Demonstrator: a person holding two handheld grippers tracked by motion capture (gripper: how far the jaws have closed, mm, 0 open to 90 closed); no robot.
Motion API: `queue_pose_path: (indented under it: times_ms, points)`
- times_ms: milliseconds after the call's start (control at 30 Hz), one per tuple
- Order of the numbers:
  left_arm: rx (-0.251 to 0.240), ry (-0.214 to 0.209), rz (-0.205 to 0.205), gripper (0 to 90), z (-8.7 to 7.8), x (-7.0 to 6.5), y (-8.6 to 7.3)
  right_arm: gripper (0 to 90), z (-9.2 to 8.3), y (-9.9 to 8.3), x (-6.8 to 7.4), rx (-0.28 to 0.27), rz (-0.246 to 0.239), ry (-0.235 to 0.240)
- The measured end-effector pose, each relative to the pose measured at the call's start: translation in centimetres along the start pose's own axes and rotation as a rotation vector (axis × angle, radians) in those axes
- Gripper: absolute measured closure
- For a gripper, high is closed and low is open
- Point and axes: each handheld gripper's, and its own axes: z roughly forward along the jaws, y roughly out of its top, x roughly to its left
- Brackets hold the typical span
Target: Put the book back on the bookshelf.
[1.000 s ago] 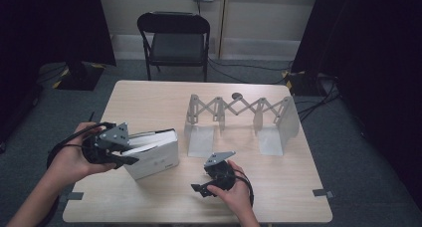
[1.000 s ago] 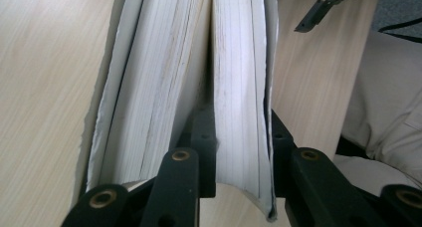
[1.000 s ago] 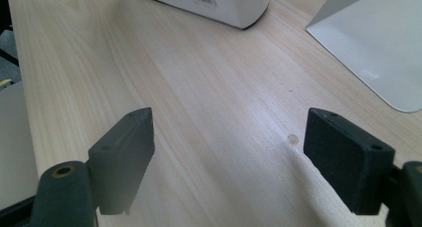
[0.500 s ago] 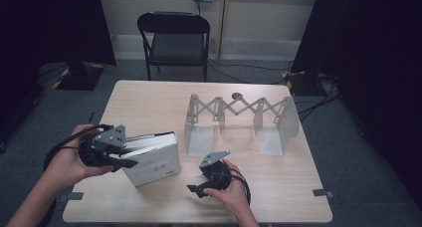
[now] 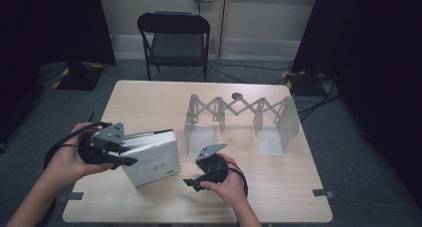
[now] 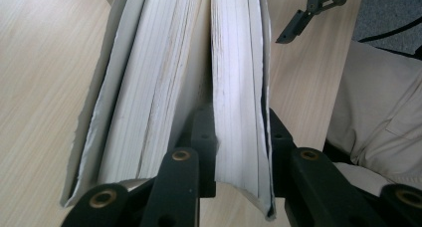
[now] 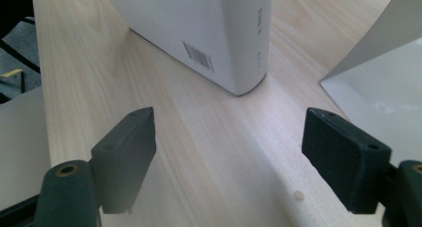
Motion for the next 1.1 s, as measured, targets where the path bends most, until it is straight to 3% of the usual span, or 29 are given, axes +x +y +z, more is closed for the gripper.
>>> queue_pose_path:
  times_ms: [333, 1100]
  points:
    - [-0.004, 0.004, -0.008, 74.2, 0.0, 0.2, -0.1, 21.1, -0.7, 2.3, -0.2, -0.028, -0.013, 0.018]
    - [-0.010, 0.011, -0.026, 74.0, 0.1, 0.1, -0.1, 21.3, -2.6, 7.3, 0.0, -0.015, -0.081, 0.033]
